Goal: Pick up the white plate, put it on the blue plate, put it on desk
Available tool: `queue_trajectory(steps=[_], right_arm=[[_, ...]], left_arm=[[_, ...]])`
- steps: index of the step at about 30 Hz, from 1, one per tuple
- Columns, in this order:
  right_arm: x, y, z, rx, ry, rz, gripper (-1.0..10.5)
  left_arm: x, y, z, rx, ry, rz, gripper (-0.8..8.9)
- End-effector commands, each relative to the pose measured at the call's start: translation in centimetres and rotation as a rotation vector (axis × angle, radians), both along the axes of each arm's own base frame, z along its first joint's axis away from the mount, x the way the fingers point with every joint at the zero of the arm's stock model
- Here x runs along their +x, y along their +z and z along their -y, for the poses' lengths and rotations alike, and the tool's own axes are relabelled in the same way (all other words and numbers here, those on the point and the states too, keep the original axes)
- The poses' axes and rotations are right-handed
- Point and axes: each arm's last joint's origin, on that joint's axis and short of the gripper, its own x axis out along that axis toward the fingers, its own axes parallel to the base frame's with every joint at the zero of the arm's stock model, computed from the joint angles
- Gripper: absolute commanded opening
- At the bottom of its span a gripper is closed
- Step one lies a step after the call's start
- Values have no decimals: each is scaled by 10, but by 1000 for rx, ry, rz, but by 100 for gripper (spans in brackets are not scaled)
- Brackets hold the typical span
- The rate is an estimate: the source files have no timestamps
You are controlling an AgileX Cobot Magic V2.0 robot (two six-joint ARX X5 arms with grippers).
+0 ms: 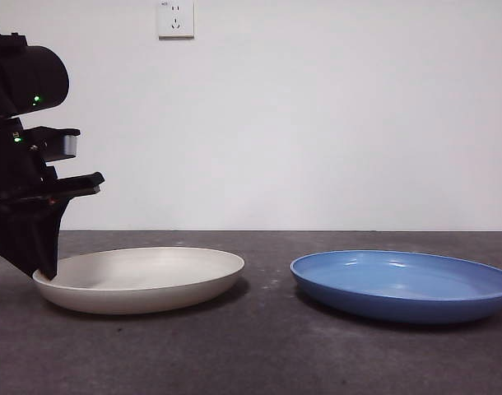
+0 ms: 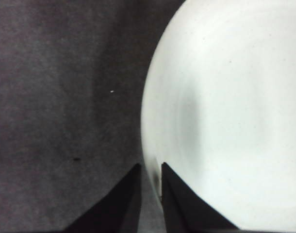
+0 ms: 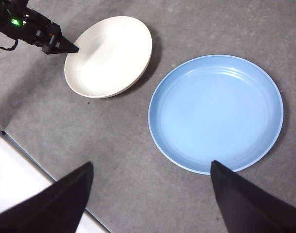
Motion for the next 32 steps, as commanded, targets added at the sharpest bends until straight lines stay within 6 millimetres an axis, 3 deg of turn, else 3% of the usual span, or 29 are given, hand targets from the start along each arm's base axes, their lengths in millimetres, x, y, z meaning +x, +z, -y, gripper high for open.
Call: queue_trajectory(steps=[1,12,17,25,32], right_arm=[[1,5,-1,10,0,16,386],[1,5,-1,10,0,16,386],[1,5,-1,10,0,16,386],[1,6,-1,21,-13,7,386],[1,8,-1,45,-37,19,386]], left_arm=[[6,1,2,1,4,8,34],[6,8,2,-33,54,40,10],[0,37,1,-73,71,133,10],[-19,102,4,-252,34,277,10],[-25,123,35,-315,-48,319,11]])
